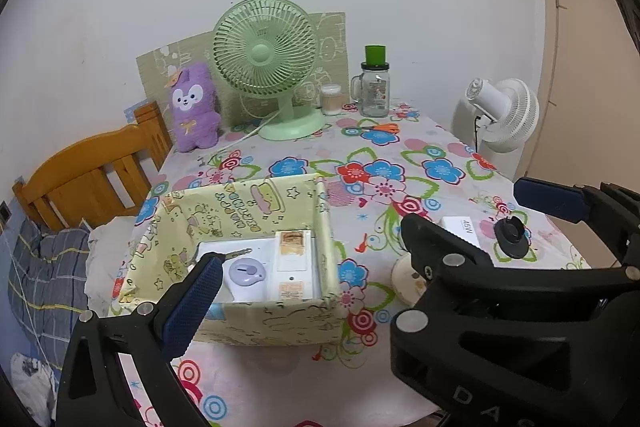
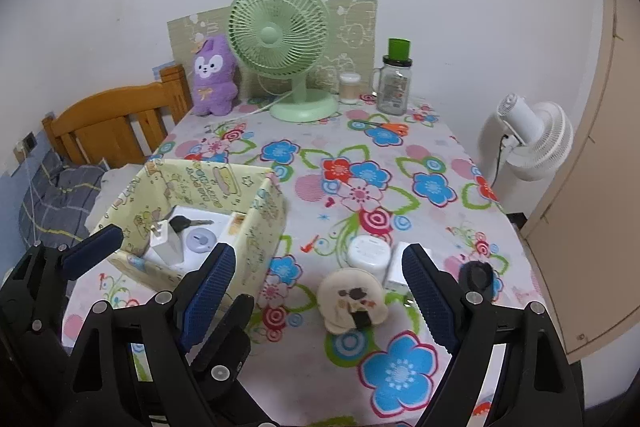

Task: Organize rigid objects
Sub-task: 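Withdraw both open tools from the box back toward the table items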

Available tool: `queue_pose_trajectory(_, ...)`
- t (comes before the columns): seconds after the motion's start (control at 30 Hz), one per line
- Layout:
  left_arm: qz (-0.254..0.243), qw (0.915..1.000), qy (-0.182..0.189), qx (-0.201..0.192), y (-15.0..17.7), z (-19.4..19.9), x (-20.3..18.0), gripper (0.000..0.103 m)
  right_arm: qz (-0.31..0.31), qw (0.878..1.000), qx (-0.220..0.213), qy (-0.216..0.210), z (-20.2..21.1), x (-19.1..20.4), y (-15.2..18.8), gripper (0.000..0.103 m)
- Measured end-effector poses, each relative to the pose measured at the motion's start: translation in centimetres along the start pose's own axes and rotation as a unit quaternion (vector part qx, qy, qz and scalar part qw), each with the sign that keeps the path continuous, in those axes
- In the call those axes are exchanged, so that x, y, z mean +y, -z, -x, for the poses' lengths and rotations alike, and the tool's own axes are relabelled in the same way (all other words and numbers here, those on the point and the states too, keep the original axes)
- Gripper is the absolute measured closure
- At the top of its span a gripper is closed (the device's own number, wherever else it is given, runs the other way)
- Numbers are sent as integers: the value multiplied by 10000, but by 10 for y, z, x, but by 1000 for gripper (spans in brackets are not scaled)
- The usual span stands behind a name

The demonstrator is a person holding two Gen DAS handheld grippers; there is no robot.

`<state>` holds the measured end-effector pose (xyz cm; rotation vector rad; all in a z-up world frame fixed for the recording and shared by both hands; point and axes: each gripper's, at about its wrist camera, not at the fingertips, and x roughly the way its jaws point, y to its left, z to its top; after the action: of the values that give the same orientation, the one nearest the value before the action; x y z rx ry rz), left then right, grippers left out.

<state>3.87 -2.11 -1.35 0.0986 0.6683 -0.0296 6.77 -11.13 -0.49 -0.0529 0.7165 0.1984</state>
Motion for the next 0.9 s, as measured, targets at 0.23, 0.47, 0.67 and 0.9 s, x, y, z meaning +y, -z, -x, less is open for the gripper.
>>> queue_pose_trajectory(0.23, -29, 9999, 135, 9, 0, 0, -16, 0, -99, 9998, -40, 190, 7, -19, 7, 14)
queue_pose_trajectory(0.47, -84, 9997, 242, -24, -1, 1, -33, 0, -198, 9989, -203, 360, 19, -37, 10, 8)
queue_pose_trajectory(0.67, -147, 9993, 344, -12, -1, 0, -43, 0, -318, 9983, -271, 415, 24, -53, 14, 7)
queue_pose_trajectory(0.9, -222, 9985, 498, -22, -1, -4, -56, 0, -429, 9973, -331, 487, 26, -69, 19, 6)
